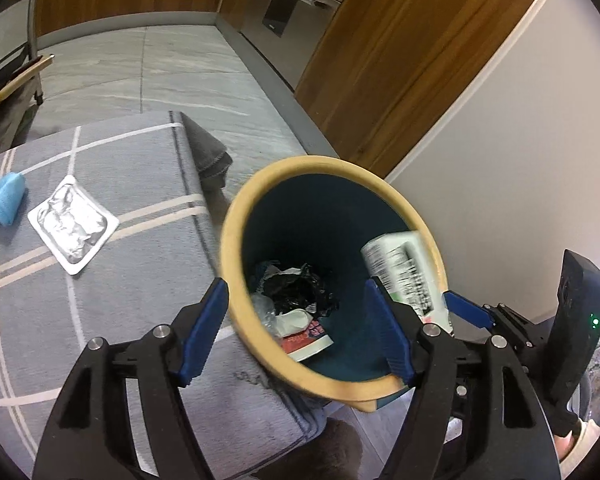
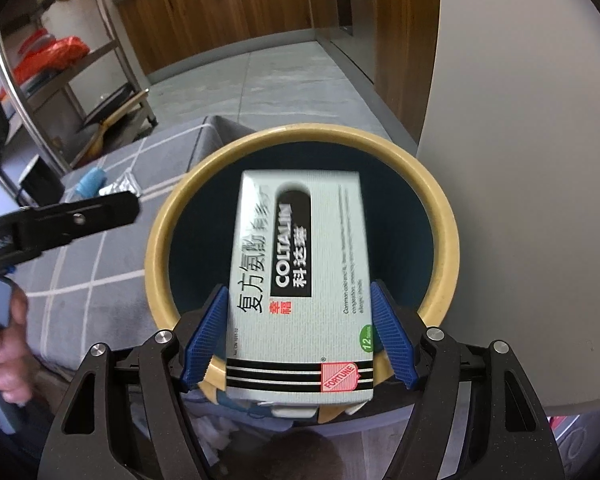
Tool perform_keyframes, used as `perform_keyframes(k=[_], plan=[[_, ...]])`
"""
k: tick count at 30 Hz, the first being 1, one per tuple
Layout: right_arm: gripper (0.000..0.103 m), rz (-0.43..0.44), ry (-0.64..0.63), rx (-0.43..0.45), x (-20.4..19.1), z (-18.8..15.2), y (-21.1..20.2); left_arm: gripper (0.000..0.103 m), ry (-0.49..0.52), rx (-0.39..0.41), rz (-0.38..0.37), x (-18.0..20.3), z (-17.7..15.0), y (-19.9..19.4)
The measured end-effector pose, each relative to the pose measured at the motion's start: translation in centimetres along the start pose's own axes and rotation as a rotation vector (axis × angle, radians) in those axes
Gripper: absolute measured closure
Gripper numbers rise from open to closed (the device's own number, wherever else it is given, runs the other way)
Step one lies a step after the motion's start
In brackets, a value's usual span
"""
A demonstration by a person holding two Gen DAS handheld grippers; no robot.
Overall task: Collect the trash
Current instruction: 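Open both tools to drop the plastic bag and box into the bin, then grasp the blue face mask with the left tool while the right tool grasps the foil blister pack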
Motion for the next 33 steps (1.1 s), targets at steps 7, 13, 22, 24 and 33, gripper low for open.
perform_keyframes(k=[7,13,22,24,33], plan=[[0.02,0.012,0.016,0.02,-0.4,0.3,-0.2,0.024,0.014,0.024,0.044,-2.2,0.3,-1.9],[0.015,0.046,0.024,0.052,-1.7,1.2,-0.8,0.023,0.02,0.037,0.099,-5.3,0.6,-3.7],[0.014,0.124,-0.021,0.082,-5.7,2.8,-1.3,0.02,0.021,0.048,0.189,-10.7,0.9,-7.2],[0.014,0.142,-0.039,0.08,-6.5,2.9,-1.4,0.02,0.02,0.046,0.206,-12.0,0.9,-7.9],[0.014,0.217,-0.158,0.054,-11.4,3.9,-0.7,0.019,0.003,0.02,0.283,-17.8,1.0,-10.3]])
Point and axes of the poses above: each gripper's, at about its wrist camera, not at the fingertips, and y roughly the way its jaws point, x to its right, z to its top, the point moved 7 cm from there along y, roughly the way its jaws point, and after that the axes turned 6 degrees about x, right-handed, at the moved point
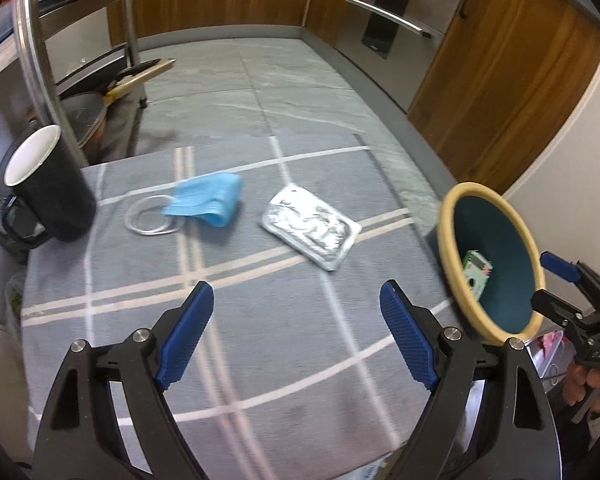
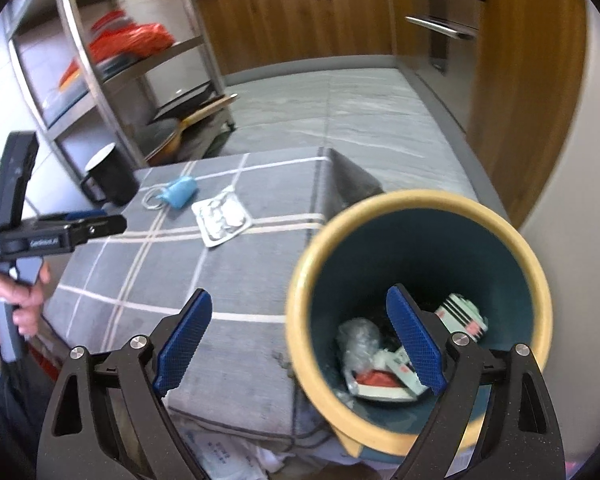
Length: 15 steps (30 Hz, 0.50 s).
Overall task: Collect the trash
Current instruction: 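Grasp the blue face mask with the left tool while the right tool grasps the foil blister pack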
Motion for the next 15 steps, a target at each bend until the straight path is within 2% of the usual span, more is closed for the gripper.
perform_keyframes(k=[8,15], plan=[[0.013,0.071,-0.118,-0.072,-4.5,1.2,4.1,0.019,-0.048,-0.03,0.049,-4.8,0.7,1.2],[0.012,0.111,-0.219,-0.139,-7.2,2.1,9.3,0.019,-0.046,-0.035,0.075,-6.5,2.6,4.1]])
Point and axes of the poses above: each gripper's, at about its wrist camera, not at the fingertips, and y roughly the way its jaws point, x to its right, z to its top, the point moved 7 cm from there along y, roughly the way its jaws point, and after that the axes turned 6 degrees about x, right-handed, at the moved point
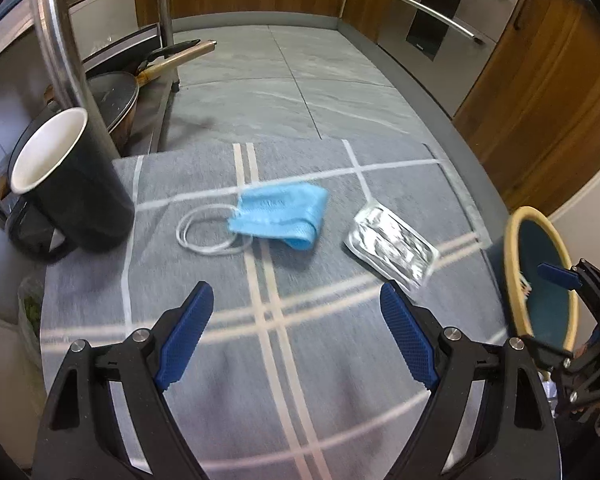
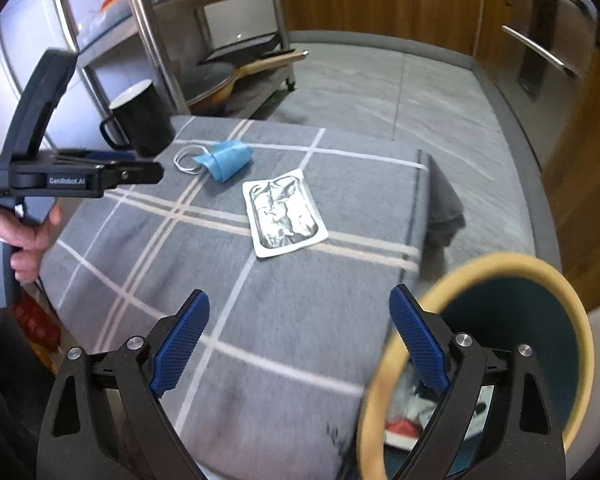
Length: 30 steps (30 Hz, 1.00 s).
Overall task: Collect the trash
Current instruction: 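Grasp the blue face mask with the left tool while the right tool grasps the foil blister pack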
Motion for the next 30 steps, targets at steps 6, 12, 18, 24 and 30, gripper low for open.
perform_keyframes(k=[6,12,18,24,30], plan=[[0.012,0.024,0.006,-0.024,-0.3,1.2,3.3,0.035,0.064,-0.016,0.011,0.8,1.5,3.7],[0.012,0.042,-0.013,-0.047,-0.9,2.1,6.1,0.059,0.139,-0.033,0.074,1.3,2.5,6.7],[0.012,0.039,-0.045,-0.083,-1.1,2.6,8.4,0.089,0.161,-0.029,0.095,1.4,3.3,6.4],[0.012,0.013,-0.113,-0.11,-1.8,3.3,10.2,0.092,0.087,0.008,0.078,0.3,4.6,4.5],[0.012,-0.02,-0.147,-0.145,-1.8,3.5,12.3,0.092,0.037,0.038,0.068,-0.3,5.4,3.2]])
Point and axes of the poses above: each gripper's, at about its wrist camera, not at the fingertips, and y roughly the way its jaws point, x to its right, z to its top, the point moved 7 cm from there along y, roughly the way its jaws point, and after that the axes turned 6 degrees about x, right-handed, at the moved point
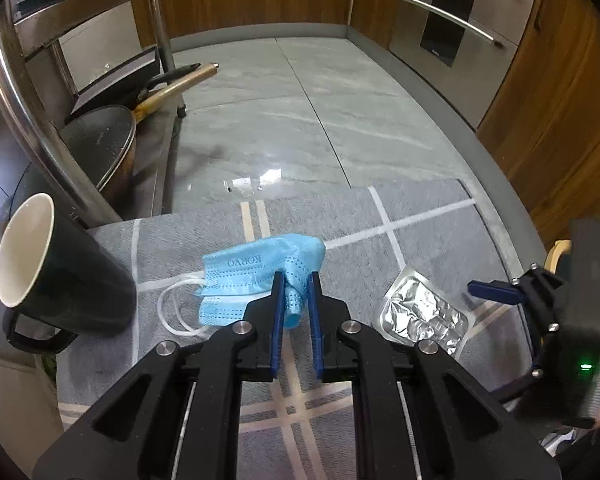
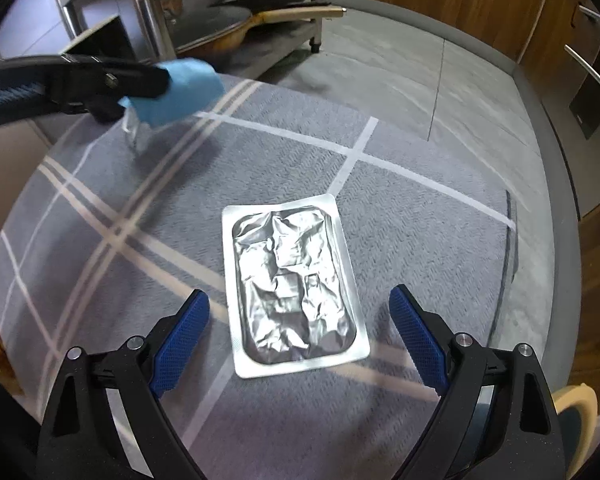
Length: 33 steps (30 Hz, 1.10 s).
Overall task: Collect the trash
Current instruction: 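Grasp the blue face mask with the left tool while the right tool grasps the foil blister pack, then carry the mask and blister pack over the bin with both tools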
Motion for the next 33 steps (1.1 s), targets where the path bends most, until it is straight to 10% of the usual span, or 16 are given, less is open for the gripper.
perform_keyframes(k=[8,33], plan=[[0.032,-0.013,0.001,0.035,-0.2,-0.1,0.5,0.092,-0.01,0.007,-0.026,0.4,0.2,-0.6],[0.033,-0.036,0.146,0.179,0.3,-3.5,-13.0,0.092,-0.057,0.067,-0.128,5.3,-1.3,-6.1]])
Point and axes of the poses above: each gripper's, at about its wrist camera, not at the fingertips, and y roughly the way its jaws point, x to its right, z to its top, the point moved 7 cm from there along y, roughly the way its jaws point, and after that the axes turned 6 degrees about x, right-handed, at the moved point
